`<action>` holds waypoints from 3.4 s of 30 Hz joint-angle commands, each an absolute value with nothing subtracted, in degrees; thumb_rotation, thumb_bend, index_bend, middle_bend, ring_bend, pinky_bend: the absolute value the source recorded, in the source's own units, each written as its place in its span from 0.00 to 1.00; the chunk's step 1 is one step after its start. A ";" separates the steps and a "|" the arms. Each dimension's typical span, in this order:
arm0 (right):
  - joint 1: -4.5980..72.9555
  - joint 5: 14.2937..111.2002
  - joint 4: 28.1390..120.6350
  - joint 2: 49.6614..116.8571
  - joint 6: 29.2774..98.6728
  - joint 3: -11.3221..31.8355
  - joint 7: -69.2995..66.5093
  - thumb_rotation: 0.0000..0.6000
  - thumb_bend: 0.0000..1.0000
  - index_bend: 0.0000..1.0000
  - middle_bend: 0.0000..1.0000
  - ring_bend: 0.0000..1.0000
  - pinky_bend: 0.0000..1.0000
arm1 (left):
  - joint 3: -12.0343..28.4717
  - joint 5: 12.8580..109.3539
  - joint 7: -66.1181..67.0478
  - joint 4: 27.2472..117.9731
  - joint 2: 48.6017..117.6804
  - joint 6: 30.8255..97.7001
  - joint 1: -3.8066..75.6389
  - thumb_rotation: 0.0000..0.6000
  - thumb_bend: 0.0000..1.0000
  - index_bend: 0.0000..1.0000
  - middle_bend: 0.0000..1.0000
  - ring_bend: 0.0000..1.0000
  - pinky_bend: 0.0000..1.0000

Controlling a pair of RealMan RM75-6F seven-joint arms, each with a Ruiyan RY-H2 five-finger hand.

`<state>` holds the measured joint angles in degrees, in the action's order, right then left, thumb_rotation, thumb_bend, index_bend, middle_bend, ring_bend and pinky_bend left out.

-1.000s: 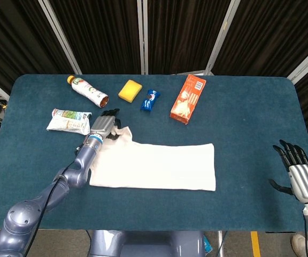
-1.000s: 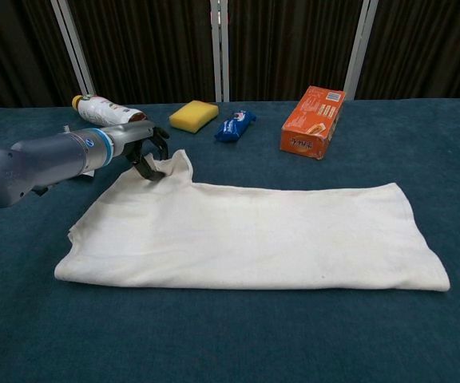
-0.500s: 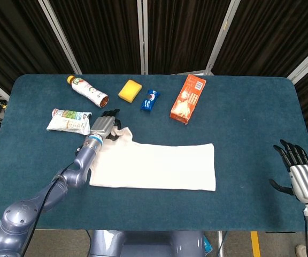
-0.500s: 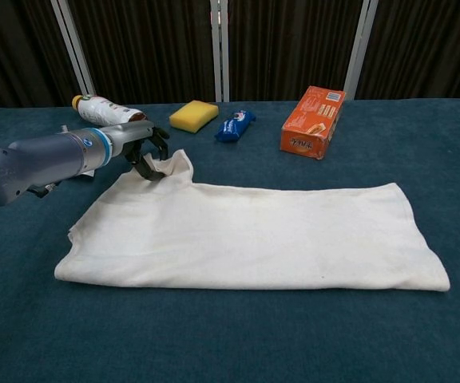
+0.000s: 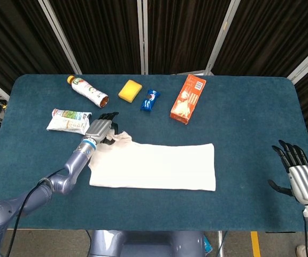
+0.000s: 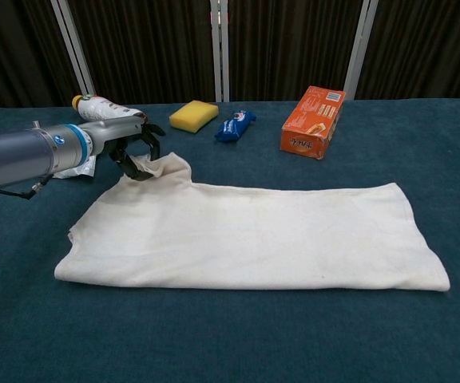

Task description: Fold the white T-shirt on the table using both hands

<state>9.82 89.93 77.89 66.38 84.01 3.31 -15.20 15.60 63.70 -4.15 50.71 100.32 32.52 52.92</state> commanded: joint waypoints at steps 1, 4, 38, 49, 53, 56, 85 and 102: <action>9.80 90.04 78.02 66.35 84.09 3.27 -15.11 1.00 0.10 0.13 0.00 0.00 0.00 | 14.28 63.77 -2.65 55.10 97.56 33.97 51.22 1.00 0.66 0.69 0.00 0.00 0.00; 9.77 90.22 78.22 66.30 84.21 3.19 -14.92 1.00 0.10 0.13 0.00 0.00 0.00 | 13.52 63.52 -1.52 57.90 96.04 34.51 50.53 1.00 0.66 0.69 0.00 0.00 0.00; 9.42 90.58 78.90 65.72 85.26 3.29 -15.32 1.00 0.09 0.13 0.00 0.00 0.00 | 8.82 61.43 4.55 69.96 92.48 36.48 49.20 1.00 0.65 0.68 0.00 0.00 0.00; 9.33 90.58 78.84 65.57 85.41 3.32 -15.64 1.00 0.10 0.13 0.00 0.00 0.00 | 7.89 61.05 5.38 70.18 92.84 36.39 49.27 1.00 0.64 0.43 0.00 0.00 0.00; 9.27 90.60 78.94 65.50 85.58 3.36 -15.66 1.00 0.09 0.13 0.00 0.00 0.00 | 7.62 61.19 5.56 70.80 92.11 36.63 49.11 1.00 0.54 0.05 0.00 0.00 0.00; 9.22 90.59 79.05 65.43 85.69 3.41 -15.62 1.00 0.10 0.13 0.00 0.00 0.00 | 7.24 60.79 6.58 71.86 90.85 36.90 48.97 1.00 0.43 0.00 0.00 0.00 0.00; 8.32 93.63 82.30 63.90 89.23 2.88 -16.13 1.00 0.10 0.13 0.00 0.00 0.00 | 7.17 59.87 4.74 91.35 72.55 39.92 46.03 0.99 0.23 0.00 0.00 0.00 0.00; 7.64 93.65 82.44 63.26 90.60 3.03 -17.49 1.00 0.09 0.13 0.00 0.00 0.00 | 5.63 41.74 14.56 85.45 81.33 36.82 55.13 0.92 0.24 0.14 0.00 0.00 0.00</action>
<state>7.64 93.65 82.44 63.26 90.60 3.03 -17.49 6.02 43.28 13.57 86.22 80.37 36.70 54.03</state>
